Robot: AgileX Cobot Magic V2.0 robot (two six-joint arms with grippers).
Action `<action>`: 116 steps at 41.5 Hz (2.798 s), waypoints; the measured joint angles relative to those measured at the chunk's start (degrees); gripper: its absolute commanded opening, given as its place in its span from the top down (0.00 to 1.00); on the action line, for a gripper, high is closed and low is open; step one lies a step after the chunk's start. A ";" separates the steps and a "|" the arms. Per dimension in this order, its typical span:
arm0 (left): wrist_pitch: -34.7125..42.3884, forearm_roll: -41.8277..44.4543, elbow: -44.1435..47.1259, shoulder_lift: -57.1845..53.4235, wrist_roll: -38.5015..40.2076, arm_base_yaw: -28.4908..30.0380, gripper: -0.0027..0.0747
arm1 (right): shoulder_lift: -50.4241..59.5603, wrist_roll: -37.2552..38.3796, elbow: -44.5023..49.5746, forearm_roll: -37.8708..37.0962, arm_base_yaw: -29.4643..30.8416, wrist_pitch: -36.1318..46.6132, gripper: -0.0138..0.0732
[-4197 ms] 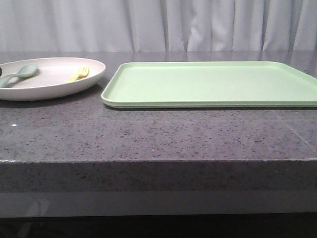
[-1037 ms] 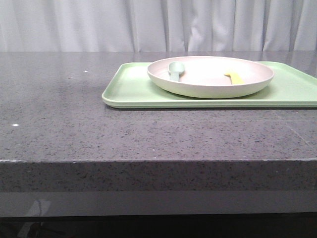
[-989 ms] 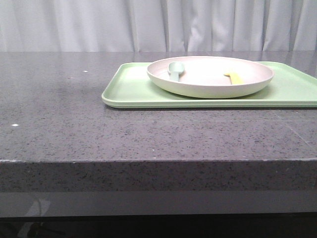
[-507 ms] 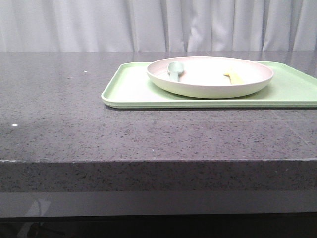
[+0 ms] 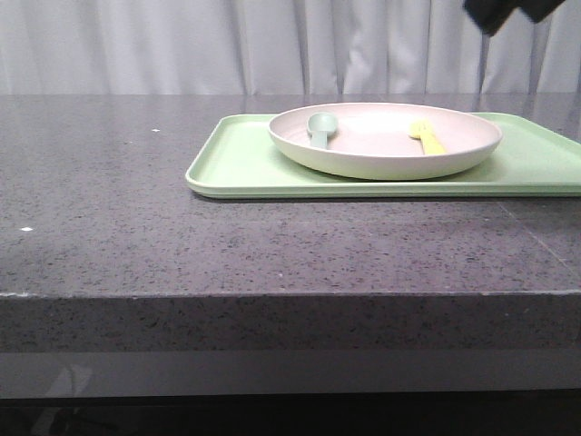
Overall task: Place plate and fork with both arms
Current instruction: 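Lower the open right gripper onto the yellow fork in the plate, then close the right gripper on the fork handle and lift, then move the fork beside the plate and lower it onto the tray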
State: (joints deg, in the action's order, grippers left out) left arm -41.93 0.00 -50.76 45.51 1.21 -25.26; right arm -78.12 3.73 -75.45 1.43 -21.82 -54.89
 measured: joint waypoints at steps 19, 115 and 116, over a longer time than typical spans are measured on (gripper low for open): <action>0.00 0.00 0.13 0.00 0.00 0.00 0.49 | -21.28 5.38 -19.88 0.00 5.61 -11.36 0.41; 0.00 0.00 0.13 0.00 0.00 0.00 0.49 | -36.07 6.12 -38.61 1.50 7.96 -16.16 0.74; 0.00 0.00 0.13 0.00 0.00 0.00 0.49 | -35.29 5.99 -38.61 1.38 7.96 -16.15 0.74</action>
State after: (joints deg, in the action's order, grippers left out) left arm -41.93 0.00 -50.63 45.51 1.21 -25.26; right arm -113.41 9.72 -114.05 2.81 -13.86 -71.04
